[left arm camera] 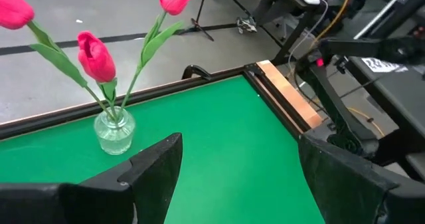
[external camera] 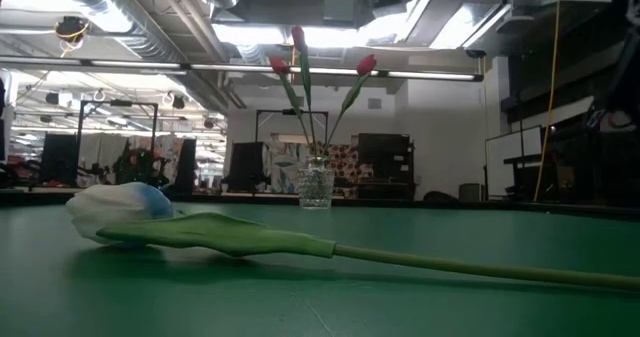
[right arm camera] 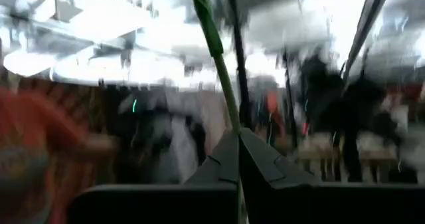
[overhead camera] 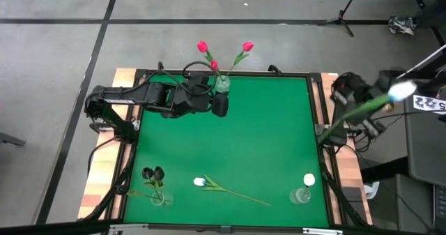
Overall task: Sort flowers into vase by color
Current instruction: Put the top white flower into the bottom right transparent vase
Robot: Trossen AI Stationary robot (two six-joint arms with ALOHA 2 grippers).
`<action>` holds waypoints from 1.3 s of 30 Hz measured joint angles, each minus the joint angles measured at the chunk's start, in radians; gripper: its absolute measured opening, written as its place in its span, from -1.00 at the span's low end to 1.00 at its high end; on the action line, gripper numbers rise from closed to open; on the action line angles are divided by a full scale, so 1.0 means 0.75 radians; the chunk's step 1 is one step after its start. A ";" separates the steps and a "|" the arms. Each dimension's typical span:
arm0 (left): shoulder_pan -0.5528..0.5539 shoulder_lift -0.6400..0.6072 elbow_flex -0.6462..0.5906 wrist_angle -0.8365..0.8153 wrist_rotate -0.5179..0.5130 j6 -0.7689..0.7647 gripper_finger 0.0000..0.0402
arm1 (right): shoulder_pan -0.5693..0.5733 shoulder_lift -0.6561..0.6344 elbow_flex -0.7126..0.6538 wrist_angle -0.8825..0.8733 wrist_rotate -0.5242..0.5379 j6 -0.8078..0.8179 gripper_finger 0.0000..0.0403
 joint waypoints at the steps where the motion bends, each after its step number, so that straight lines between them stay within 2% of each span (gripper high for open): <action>1: -0.006 0.000 0.000 -0.001 -0.004 -0.007 0.46 | -0.013 0.018 -0.008 -0.063 -0.004 0.085 -1.00; 4: -0.021 0.005 0.000 -0.001 -0.016 -0.019 0.46 | -0.019 0.051 -0.057 -0.097 0.045 0.227 -1.00; 9: -0.038 0.016 0.000 0.000 -0.030 -0.028 0.46 | -0.048 0.050 -0.173 -0.092 0.098 0.581 -1.00; 11: -0.042 0.020 0.001 -0.001 -0.036 -0.046 0.46 | -0.042 0.076 -0.247 -0.074 0.221 0.651 -1.00; 13: -0.045 0.028 0.001 -0.004 -0.036 -0.054 0.46 | -0.045 0.104 -0.322 0.010 0.281 0.682 -1.00; 19: -0.051 0.042 0.001 -0.004 -0.040 -0.066 0.46 | -0.043 0.177 -0.499 0.322 0.268 0.676 -1.00; 25: -0.051 0.047 0.001 -0.009 -0.042 -0.067 0.46 | -0.043 0.304 -0.545 0.477 0.213 0.738 -1.00; 28: -0.051 0.047 0.001 -0.010 -0.052 -0.066 0.46 | -0.024 0.402 -0.548 0.598 0.179 0.703 -1.00; 31: -0.051 0.047 0.001 -0.011 -0.058 -0.067 0.46 | 0.079 0.506 -0.546 0.800 0.190 0.554 -1.00; 36: -0.050 0.046 0.001 -0.011 -0.061 -0.071 0.46 | 0.356 0.670 -0.546 1.116 0.480 0.275 -1.00; 39: -0.050 0.046 0.001 -0.011 -0.089 -0.093 0.46 | 0.429 0.765 -0.545 1.200 0.639 0.193 -1.00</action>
